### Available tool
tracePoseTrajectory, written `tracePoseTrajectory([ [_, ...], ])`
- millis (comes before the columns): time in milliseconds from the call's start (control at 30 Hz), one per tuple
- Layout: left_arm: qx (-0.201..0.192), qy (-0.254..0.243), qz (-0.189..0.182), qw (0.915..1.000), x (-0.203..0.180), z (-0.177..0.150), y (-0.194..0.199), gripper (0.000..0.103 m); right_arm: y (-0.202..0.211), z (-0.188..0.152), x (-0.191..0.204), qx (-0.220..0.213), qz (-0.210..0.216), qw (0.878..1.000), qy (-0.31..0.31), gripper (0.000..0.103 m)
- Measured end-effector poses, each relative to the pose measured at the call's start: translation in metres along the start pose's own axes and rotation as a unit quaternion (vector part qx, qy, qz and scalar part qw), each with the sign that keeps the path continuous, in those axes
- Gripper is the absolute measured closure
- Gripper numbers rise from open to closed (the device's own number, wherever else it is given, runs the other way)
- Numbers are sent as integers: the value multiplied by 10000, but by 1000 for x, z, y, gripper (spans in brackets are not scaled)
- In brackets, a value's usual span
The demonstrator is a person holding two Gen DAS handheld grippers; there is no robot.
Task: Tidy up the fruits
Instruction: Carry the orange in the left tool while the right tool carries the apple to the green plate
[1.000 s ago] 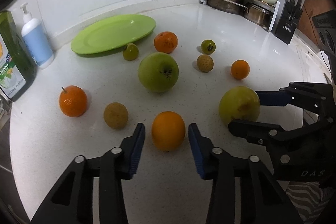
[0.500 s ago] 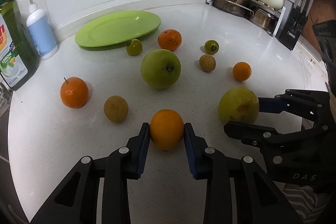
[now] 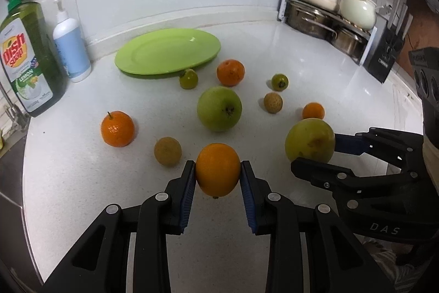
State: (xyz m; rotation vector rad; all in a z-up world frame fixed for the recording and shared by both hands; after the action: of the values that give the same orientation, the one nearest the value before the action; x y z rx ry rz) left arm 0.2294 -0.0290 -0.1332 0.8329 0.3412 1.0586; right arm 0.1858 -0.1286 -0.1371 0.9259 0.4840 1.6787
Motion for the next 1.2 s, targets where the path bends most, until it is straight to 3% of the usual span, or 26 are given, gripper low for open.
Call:
tracePoseTrajectory([
  [533,-389,826,744,9930,14,44,27,71,16,63,4,-285,589,9940,878,52],
  [1200,-733,979,1168,9856,36,135,13,71,11,159,-9,-608,913,9830,1469,52],
])
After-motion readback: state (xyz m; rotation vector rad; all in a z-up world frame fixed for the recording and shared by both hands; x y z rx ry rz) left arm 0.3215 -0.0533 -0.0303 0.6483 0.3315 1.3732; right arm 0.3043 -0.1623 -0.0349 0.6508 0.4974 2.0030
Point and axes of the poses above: each gripper's, at about its wrist camera, not at the fingertips, and y roughly against the way its jaws point, x to its left, z to its top, the point moved 7 cm from there along -y, roughly the way its jaws point, and after that the axes turned 15 degrees about z, right-handed, at the moved point
